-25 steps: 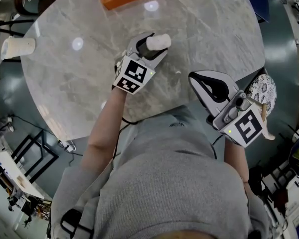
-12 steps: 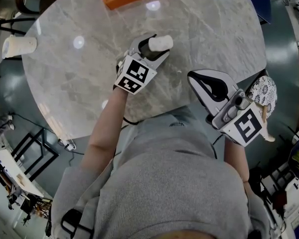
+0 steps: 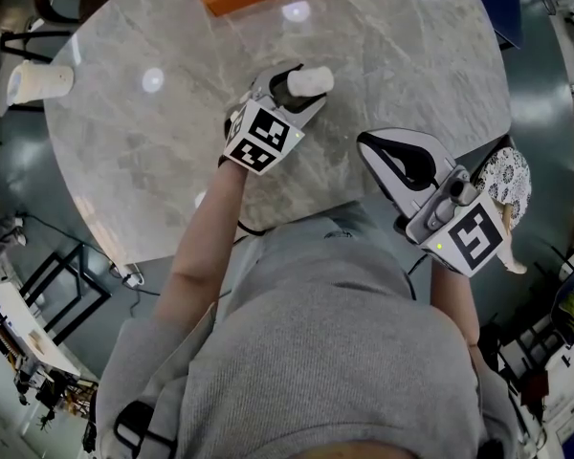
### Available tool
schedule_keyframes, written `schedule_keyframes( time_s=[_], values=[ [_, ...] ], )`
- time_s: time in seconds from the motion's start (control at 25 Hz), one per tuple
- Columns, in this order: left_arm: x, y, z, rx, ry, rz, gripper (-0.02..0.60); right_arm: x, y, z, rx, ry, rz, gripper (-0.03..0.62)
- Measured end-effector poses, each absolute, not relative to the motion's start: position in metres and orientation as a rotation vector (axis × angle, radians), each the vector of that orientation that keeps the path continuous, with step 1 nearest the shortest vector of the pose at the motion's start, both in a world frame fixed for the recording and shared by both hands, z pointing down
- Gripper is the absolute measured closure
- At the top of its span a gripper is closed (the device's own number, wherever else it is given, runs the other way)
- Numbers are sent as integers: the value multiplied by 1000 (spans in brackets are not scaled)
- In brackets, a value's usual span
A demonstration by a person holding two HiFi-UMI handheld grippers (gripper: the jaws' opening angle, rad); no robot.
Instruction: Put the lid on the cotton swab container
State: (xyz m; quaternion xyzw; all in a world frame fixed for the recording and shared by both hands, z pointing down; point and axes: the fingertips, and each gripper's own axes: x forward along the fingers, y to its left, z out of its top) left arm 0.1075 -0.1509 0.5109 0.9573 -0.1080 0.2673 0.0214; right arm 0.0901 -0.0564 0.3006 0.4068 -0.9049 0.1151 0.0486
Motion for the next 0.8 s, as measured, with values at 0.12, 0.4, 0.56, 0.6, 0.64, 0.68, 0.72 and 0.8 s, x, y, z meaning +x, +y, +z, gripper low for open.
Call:
schedule_keyframes(
  time_s=[0.12, 0.4, 0.56, 0.6, 0.64, 0.68, 0.72, 0.8],
  values=[
    [107, -152, 514, 2964, -335, 834, 308, 89, -57, 301, 1239, -2753, 359, 594],
    [105, -154, 516, 2947, -393, 823, 293, 88, -54, 300, 1210, -2785, 325, 594],
    [100, -150, 514, 2932, -446, 806, 272, 89, -55, 302, 1235, -2776, 371, 594],
    [97, -149, 514, 2928, -467, 802, 272, 89, -54, 303, 1232, -2777, 366, 594],
    [94, -148, 513, 2923, -493, 797, 272, 90, -53, 304, 1226, -2778, 353, 594],
    [90, -147, 511, 2917, -523, 788, 272, 92, -52, 306, 1219, -2779, 337, 594],
    [86, -147, 508, 2912, -557, 779, 272, 93, -52, 307, 1216, -2781, 326, 594],
    [76, -150, 500, 2899, -632, 758, 272, 94, -52, 307, 1224, -2788, 323, 594]
  ],
)
